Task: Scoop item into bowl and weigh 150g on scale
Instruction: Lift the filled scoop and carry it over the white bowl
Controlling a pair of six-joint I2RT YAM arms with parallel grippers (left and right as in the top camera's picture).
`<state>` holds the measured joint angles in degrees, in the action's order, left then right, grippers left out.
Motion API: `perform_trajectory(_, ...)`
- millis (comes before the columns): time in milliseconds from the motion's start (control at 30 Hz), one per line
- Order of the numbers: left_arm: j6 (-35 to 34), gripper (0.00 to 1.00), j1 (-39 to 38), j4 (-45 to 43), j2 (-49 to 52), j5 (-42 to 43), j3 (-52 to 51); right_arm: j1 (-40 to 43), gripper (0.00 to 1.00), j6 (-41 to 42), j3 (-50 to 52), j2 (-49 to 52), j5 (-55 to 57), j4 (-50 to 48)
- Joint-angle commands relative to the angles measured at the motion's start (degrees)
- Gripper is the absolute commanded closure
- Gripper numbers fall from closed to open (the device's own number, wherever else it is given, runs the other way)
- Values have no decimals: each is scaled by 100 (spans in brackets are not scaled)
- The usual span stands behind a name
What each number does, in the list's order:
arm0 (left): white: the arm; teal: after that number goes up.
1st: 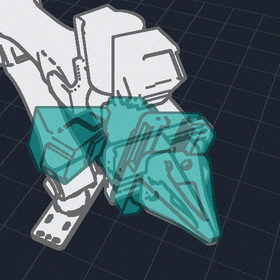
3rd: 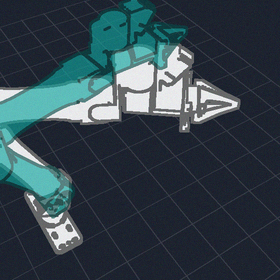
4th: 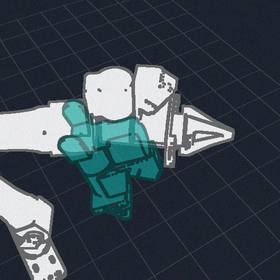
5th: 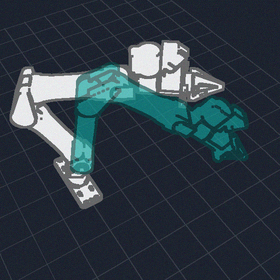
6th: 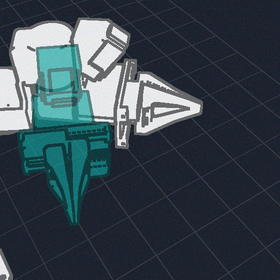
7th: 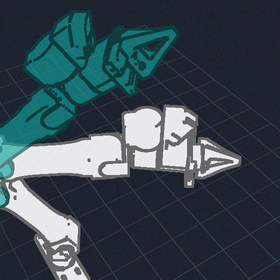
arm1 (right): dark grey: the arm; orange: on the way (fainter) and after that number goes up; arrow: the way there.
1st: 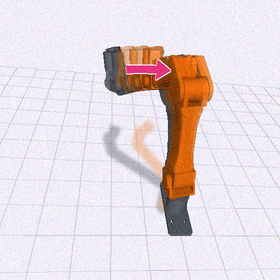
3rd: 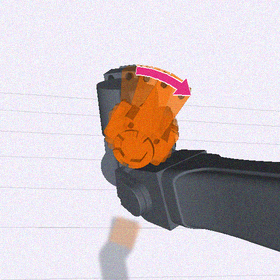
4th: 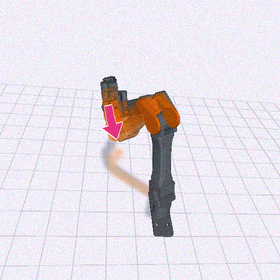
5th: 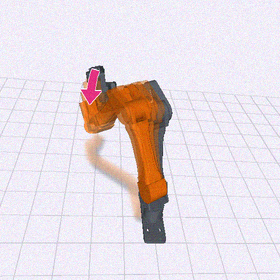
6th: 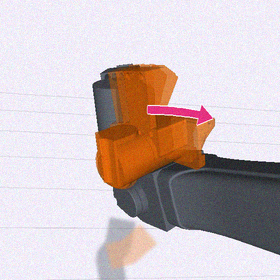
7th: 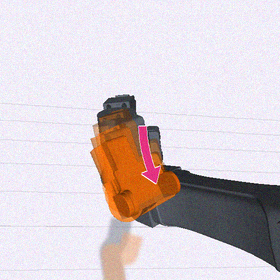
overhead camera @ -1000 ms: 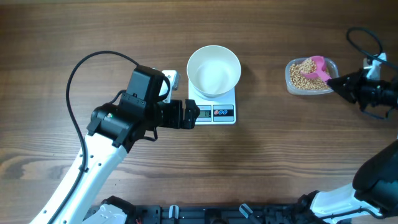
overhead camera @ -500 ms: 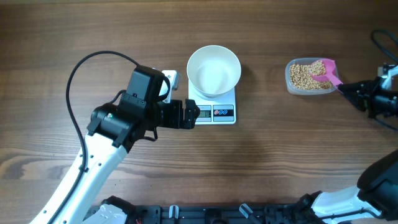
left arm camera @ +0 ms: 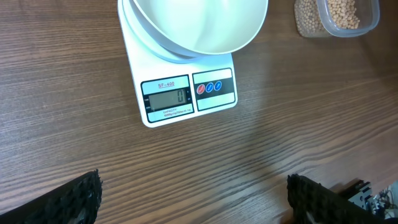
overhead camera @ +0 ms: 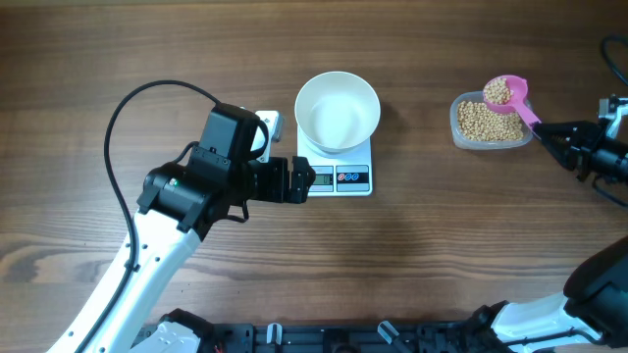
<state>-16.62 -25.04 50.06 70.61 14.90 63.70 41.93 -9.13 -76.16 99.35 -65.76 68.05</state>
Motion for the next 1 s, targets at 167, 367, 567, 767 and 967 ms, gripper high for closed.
perform_trajectory(167, 120, 0, -26, -15, 24, 48, -24, -144, 96, -339, 55, 55, -1082, 125)
perform_trajectory(367, 120, 0, -26, -15, 24, 48, -24, -837, 96, -107, 52, 55, -1370, 57)
perform_trajectory(567, 120, 0, -26, -15, 24, 48, -24, -1912, 96, 1073, 52, 50, -1384, -813)
perform_trajectory(767, 120, 0, -26, -15, 24, 48, -24, -2861, 96, 2271, 52, 50, -1130, -2094)
perform_trajectory(967, 120, 0, -26, -15, 24, 48, -24, -3646, 96, 2555, 52, 50, -223, -2551)
